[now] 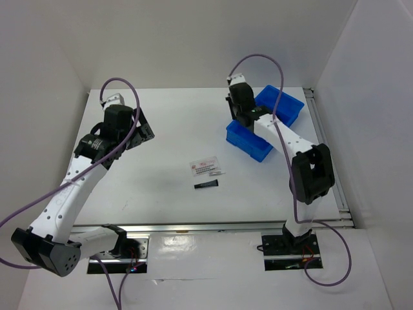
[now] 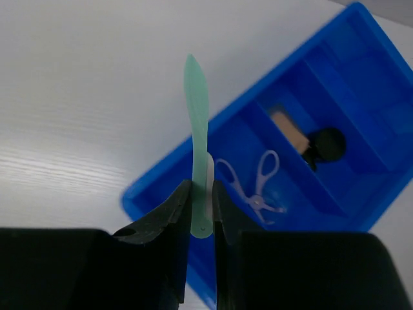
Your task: Organize the makeup
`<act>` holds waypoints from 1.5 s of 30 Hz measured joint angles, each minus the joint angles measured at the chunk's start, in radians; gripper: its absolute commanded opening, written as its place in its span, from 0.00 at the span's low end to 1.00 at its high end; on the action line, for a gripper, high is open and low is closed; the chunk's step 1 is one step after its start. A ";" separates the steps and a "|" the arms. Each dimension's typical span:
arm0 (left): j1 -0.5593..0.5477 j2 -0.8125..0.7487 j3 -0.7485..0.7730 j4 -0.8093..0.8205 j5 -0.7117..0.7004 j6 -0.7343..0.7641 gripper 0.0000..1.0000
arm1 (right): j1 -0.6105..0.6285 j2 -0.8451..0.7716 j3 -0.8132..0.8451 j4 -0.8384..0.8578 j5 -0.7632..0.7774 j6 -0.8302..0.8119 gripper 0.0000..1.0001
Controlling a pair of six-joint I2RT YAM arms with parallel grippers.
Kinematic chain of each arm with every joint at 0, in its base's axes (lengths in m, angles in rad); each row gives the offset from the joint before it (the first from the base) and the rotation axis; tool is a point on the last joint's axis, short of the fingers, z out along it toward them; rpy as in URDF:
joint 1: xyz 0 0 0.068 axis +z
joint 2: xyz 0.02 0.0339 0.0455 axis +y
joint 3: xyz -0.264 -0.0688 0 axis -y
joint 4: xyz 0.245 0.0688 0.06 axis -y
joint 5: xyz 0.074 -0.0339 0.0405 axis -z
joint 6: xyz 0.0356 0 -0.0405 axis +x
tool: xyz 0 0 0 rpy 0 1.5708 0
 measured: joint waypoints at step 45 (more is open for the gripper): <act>0.000 0.036 0.000 0.008 0.032 0.000 1.00 | -0.123 -0.058 -0.126 0.126 0.022 0.053 0.60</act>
